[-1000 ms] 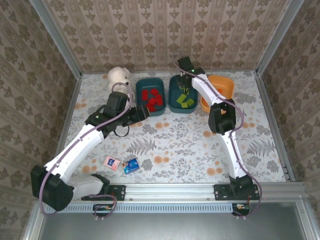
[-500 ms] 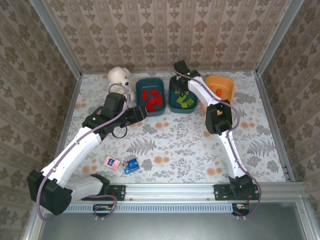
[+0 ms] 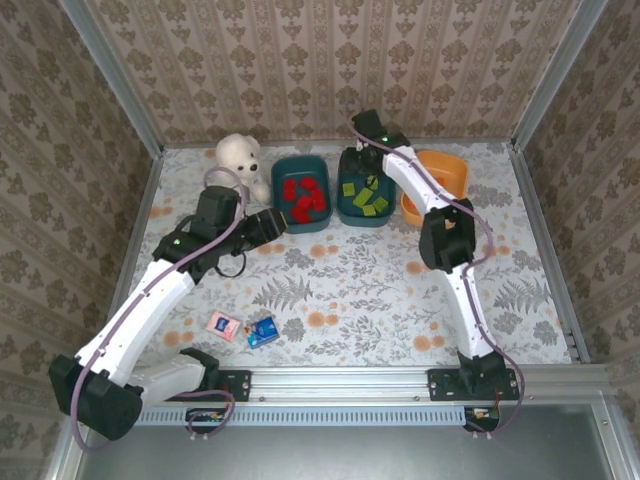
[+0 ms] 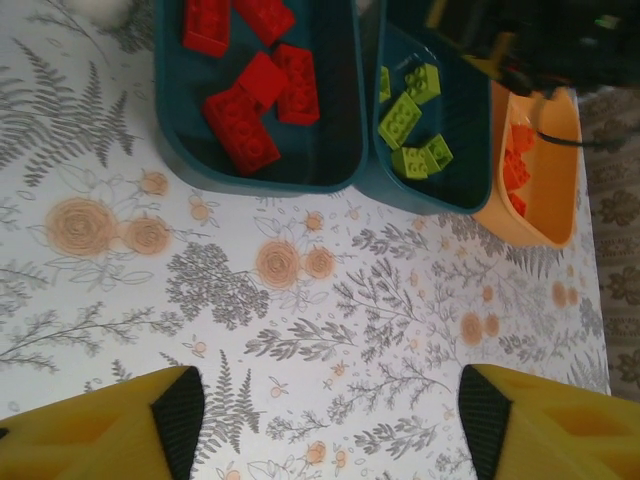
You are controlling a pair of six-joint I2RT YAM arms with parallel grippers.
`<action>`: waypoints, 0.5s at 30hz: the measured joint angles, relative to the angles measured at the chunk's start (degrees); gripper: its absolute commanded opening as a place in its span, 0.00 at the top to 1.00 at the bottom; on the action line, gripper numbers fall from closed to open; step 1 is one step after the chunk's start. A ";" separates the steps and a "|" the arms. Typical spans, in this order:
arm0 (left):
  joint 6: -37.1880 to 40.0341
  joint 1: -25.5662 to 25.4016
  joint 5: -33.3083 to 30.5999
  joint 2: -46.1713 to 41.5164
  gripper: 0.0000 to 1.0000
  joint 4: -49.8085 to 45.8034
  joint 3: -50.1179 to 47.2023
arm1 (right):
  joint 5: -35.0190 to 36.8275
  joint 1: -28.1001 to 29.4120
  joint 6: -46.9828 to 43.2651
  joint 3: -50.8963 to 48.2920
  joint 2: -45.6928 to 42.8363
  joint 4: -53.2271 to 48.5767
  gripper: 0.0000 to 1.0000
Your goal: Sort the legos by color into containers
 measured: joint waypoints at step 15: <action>-0.31 7.72 -22.10 -9.31 0.00 -12.37 -5.84 | 18.58 -5.25 10.14 -66.36 -65.77 12.17 0.00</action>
